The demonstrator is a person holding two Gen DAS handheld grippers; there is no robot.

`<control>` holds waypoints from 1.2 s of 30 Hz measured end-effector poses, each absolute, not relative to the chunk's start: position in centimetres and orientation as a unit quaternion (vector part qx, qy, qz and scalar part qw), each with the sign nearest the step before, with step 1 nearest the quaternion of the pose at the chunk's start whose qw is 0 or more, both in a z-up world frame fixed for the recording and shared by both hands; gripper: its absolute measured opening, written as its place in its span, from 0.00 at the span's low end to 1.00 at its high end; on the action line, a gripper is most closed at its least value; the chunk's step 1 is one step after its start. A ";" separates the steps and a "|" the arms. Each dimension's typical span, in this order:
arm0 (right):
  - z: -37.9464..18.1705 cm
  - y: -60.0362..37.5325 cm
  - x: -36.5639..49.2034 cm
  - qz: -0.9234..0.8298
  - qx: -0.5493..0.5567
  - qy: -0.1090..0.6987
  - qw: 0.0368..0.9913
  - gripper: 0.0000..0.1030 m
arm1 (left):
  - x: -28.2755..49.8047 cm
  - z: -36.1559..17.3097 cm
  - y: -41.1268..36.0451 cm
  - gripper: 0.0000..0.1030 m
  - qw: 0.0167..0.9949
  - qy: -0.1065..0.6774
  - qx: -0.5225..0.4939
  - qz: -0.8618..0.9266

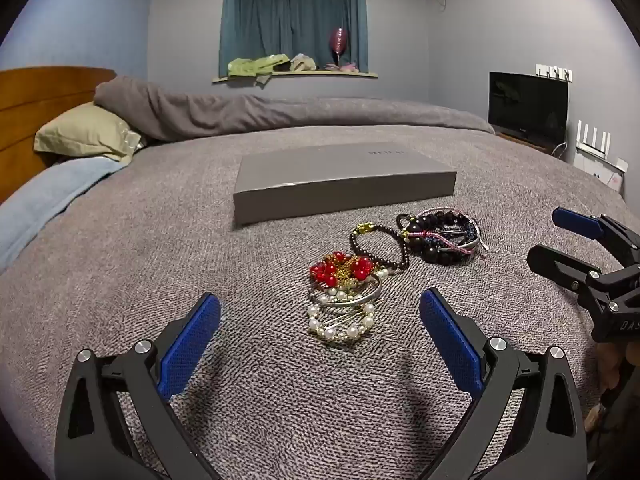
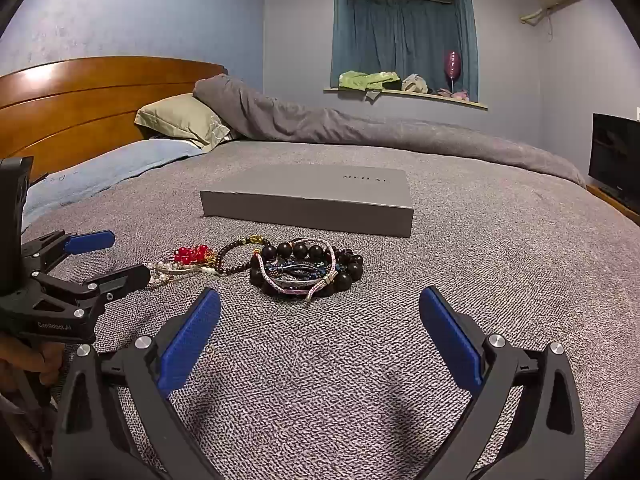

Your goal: Organize jewelry

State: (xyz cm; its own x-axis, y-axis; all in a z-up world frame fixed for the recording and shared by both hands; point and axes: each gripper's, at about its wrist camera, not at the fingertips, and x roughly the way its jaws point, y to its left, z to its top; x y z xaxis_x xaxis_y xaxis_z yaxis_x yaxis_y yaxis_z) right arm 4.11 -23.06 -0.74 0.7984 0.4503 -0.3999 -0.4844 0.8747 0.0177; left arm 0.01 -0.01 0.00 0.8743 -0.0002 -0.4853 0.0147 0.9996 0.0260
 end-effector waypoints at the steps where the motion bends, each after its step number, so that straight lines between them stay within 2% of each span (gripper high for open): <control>1: -0.7 -23.0 4.1 0.247 -0.043 0.200 0.947 0.95 | 0.0 0.0 0.0 0.96 0.968 0.250 0.014 -0.004; 30: -0.3 -22.8 4.7 0.258 -0.035 0.203 0.944 0.95 | 0.1 0.7 1.0 0.96 0.970 0.244 -0.004 -0.016; 36: 0.0 -22.6 5.7 0.269 -0.023 0.223 0.937 0.95 | 1.0 1.3 1.1 0.96 0.971 0.238 0.000 -0.022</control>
